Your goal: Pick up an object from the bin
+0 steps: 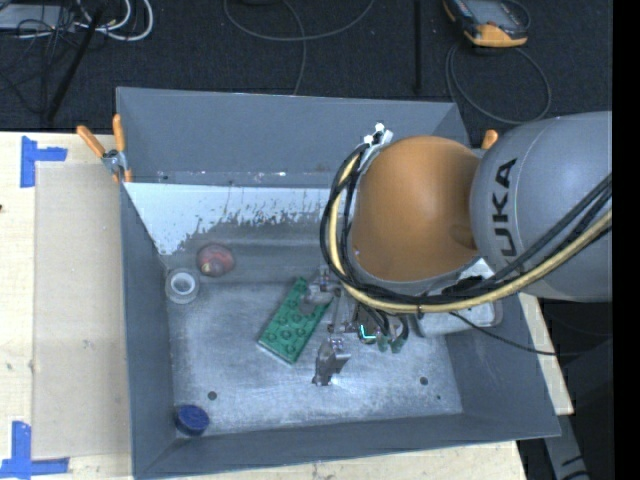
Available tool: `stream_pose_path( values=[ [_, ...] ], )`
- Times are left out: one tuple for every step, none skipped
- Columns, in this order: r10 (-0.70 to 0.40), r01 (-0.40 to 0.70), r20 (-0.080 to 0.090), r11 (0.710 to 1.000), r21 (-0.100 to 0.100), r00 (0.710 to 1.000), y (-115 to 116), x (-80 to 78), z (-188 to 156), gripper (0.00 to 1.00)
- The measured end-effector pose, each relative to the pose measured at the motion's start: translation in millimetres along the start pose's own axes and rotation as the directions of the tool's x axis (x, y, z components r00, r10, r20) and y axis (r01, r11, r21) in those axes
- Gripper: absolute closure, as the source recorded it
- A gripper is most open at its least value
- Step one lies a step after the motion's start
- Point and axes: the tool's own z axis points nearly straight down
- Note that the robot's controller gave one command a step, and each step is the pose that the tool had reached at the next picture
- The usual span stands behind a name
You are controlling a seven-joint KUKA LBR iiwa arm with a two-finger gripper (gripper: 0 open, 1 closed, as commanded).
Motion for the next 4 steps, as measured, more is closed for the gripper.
stream_pose_path(
  values=[
    [-0.284,0.284,0.003,0.959,0.001,0.959,5.0,-38.8,130.7,0.0],
    [-0.28,0.28,0.01,0.96,0.001,0.96,4.8,-41.0,126.5,1.0],
    [-0.54,0.54,0.012,0.842,0.005,0.842,30.1,-13.8,46.7,1.0],
    [-0.663,0.663,0.014,0.749,0.008,0.748,43.4,-14.4,-29.8,1.0]
  ],
)
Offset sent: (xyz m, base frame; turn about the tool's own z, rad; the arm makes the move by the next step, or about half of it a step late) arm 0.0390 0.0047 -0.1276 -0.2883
